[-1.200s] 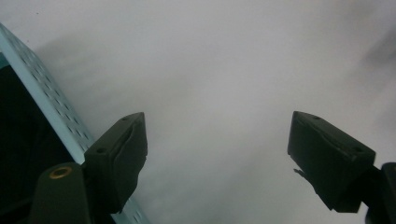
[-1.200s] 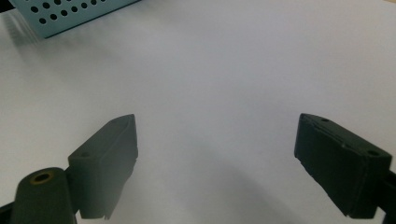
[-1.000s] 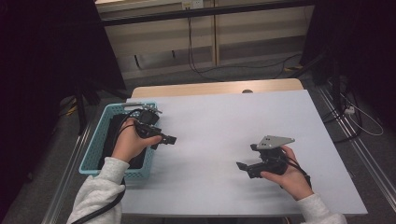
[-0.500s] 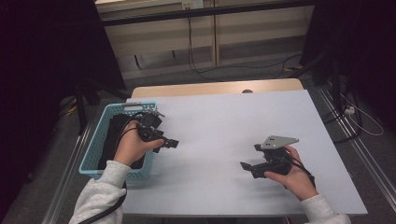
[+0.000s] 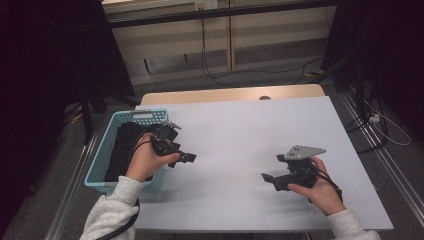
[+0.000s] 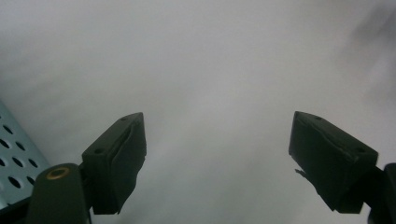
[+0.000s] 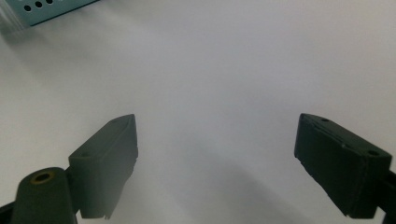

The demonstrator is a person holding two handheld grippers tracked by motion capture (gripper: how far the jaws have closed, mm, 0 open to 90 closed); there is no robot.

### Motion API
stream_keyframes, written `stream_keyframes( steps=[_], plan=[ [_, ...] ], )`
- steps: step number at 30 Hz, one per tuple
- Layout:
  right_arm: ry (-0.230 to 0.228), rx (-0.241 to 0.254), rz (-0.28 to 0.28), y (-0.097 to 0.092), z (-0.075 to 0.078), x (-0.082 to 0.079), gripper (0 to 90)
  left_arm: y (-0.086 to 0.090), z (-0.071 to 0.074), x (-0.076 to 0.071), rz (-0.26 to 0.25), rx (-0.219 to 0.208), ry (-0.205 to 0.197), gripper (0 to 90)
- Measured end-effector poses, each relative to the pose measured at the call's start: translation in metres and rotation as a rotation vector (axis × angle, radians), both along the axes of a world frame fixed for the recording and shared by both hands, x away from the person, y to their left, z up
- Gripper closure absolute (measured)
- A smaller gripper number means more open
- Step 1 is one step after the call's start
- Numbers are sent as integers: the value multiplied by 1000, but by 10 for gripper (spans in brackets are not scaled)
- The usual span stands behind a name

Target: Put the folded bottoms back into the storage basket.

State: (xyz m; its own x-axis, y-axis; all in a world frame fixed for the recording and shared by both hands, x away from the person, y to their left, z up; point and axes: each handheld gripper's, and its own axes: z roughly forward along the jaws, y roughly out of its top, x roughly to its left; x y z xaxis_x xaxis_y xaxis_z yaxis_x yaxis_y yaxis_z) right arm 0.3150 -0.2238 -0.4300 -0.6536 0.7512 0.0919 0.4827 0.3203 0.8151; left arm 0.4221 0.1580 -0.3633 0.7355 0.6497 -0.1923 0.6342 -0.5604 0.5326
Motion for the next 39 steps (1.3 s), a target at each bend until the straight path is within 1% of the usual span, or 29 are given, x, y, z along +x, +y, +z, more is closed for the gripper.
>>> stream_keyframes(
  steps=[4,11,15,21,24,28,30,39],
  plan=[
    [2,-1,-8,-4,-1,-2,133,-1,-3,-2,-8,-3,2,189],
    [7,-6,0,-8,-2,-4,133,-4,-6,-4,-20,-9,7,187],
    [8,-20,-2,-9,-4,-6,133,-6,-10,-7,-22,-19,13,185],
    [13,-32,8,-11,-5,-8,133,-8,-16,-8,-25,-19,18,184],
    [14,-32,7,-12,-5,-9,133,-8,-17,-10,-36,-16,19,182],
    [17,-38,5,-14,-6,-10,133,-9,-20,-12,-33,-25,21,176],
    [18,-37,6,-14,-6,-11,133,-9,-21,-13,-40,-24,20,176],
    [22,-39,2,-18,-8,-14,132,-8,-30,-17,-31,-38,29,173]
  ],
)
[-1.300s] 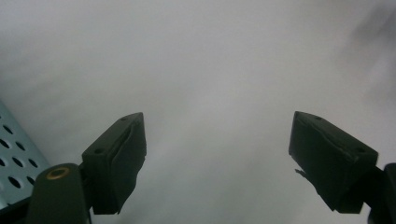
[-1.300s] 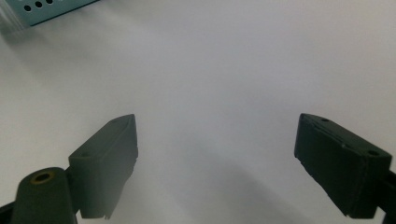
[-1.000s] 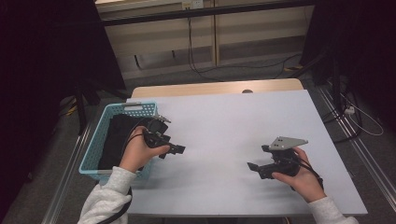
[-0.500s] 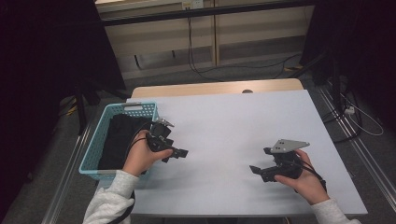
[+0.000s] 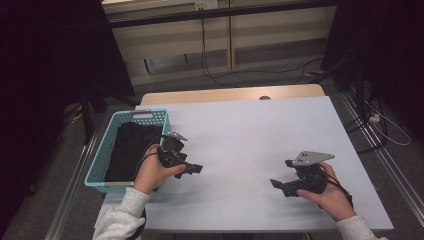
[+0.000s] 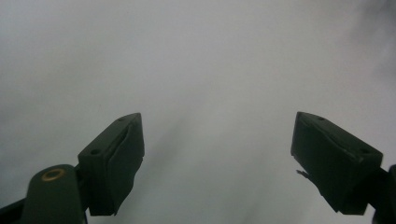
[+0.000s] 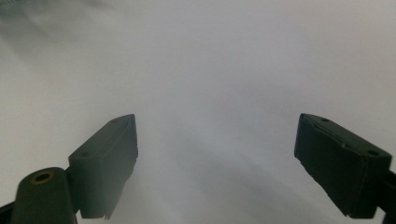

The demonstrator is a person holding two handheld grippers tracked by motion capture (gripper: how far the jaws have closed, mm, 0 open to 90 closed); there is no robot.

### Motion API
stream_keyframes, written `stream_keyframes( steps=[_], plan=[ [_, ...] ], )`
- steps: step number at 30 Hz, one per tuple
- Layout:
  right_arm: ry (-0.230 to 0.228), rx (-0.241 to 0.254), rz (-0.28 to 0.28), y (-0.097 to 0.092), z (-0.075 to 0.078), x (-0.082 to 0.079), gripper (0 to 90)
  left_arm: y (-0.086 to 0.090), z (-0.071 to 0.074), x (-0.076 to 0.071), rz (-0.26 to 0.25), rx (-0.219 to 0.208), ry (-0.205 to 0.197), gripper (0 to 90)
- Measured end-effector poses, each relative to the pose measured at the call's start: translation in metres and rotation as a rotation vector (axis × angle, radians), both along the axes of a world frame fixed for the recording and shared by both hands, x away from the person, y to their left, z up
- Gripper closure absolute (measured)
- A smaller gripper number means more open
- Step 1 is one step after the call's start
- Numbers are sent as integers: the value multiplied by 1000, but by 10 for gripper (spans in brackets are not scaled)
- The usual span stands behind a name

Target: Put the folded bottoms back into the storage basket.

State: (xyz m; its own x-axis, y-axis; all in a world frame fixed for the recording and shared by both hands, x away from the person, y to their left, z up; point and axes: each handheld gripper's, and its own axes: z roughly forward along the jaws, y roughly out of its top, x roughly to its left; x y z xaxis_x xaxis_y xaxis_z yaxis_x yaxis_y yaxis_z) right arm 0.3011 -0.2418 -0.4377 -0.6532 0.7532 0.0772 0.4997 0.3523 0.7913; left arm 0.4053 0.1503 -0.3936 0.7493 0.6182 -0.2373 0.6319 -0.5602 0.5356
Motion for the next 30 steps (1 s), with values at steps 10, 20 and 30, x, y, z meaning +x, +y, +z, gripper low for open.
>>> stream_keyframes(
  steps=[10,20,30],
  plan=[
    [6,-7,-2,-3,-2,-2,133,2,-5,-3,6,-16,-4,162],
    [3,-17,-6,-5,-3,-5,132,5,-15,-7,13,-25,-7,149],
    [15,-25,-12,-8,-6,-7,132,11,-21,-11,32,-53,-21,136]
  ],
)
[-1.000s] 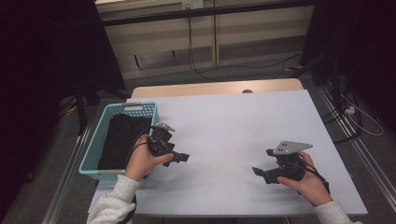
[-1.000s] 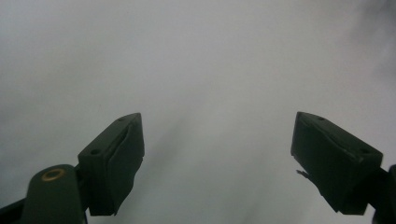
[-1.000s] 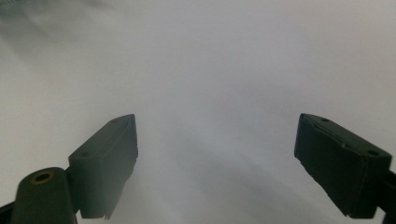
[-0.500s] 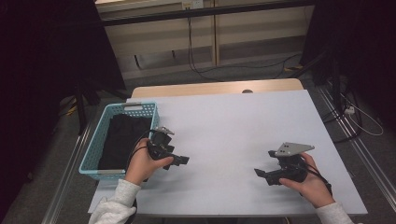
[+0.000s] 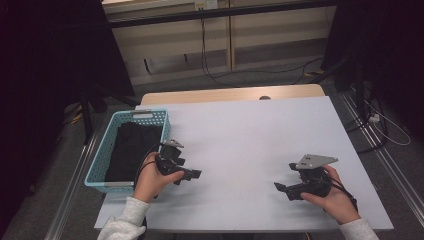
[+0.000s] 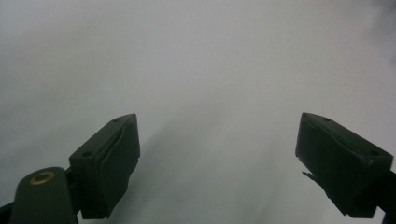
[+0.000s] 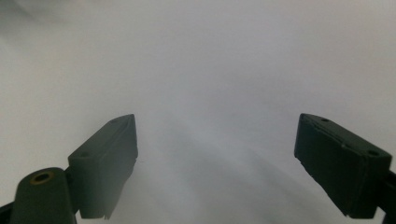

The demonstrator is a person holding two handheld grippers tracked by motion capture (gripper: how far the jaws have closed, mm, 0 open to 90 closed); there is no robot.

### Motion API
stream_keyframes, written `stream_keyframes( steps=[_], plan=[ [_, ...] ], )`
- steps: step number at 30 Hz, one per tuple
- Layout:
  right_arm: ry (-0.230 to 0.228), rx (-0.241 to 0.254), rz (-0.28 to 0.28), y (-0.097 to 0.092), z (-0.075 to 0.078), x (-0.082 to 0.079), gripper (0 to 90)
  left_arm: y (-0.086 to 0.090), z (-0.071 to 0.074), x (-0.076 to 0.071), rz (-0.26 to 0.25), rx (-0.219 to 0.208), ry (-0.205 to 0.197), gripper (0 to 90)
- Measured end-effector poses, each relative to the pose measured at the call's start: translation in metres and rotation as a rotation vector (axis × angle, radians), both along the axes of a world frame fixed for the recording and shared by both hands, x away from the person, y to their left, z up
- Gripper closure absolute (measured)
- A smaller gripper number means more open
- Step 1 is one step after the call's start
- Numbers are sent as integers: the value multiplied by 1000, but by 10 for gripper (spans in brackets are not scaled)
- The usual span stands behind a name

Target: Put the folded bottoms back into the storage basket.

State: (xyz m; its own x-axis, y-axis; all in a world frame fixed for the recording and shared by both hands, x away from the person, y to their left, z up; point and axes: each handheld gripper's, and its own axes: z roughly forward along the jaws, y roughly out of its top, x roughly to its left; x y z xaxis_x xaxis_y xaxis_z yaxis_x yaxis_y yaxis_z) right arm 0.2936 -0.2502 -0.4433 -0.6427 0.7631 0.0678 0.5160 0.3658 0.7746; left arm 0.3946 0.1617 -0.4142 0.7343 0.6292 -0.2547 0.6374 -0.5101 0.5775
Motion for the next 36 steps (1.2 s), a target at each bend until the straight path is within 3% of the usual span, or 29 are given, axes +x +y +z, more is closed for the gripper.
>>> stream_keyframes(
  steps=[14,36],
  plan=[
    [-1,3,-9,-6,0,-4,131,7,-2,-6,-7,-43,-28,129],
    [4,8,-31,-19,-2,-11,129,10,-8,-15,-31,-65,-40,116]
  ],
)
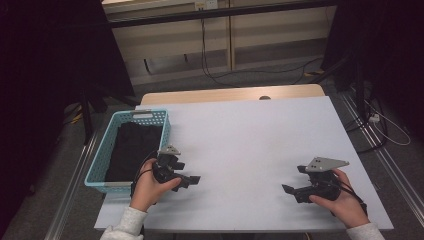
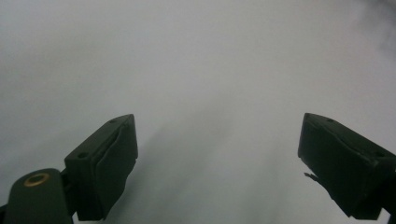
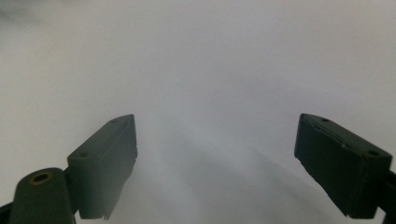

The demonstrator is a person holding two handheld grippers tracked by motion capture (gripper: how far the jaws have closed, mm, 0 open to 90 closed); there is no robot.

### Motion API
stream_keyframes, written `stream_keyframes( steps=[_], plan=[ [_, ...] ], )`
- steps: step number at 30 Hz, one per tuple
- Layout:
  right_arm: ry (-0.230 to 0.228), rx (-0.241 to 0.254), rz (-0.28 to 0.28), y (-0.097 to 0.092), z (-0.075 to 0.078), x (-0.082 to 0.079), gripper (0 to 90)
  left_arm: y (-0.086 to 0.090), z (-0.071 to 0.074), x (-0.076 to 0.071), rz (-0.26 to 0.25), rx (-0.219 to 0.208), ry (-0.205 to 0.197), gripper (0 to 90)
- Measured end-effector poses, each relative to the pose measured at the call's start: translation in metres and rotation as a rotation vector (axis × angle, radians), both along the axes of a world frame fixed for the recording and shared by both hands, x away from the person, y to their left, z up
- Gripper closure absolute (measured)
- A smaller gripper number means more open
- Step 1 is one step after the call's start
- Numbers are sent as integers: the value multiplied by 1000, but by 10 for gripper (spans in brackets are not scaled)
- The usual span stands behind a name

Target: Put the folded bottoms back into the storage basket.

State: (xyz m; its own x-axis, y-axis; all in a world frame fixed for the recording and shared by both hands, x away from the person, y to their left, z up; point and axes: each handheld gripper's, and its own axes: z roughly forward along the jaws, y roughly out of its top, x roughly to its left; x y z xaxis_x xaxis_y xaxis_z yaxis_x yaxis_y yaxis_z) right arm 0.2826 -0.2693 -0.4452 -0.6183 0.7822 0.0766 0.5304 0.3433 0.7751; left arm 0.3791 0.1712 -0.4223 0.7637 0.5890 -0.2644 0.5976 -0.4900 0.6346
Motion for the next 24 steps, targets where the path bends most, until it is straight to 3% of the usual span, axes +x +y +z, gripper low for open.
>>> stream_keyframes(
  steps=[24],
  plan=[
    [14,-4,-2,-8,-2,-8,126,2,-5,-9,-20,-21,-11,78]
  ],
)
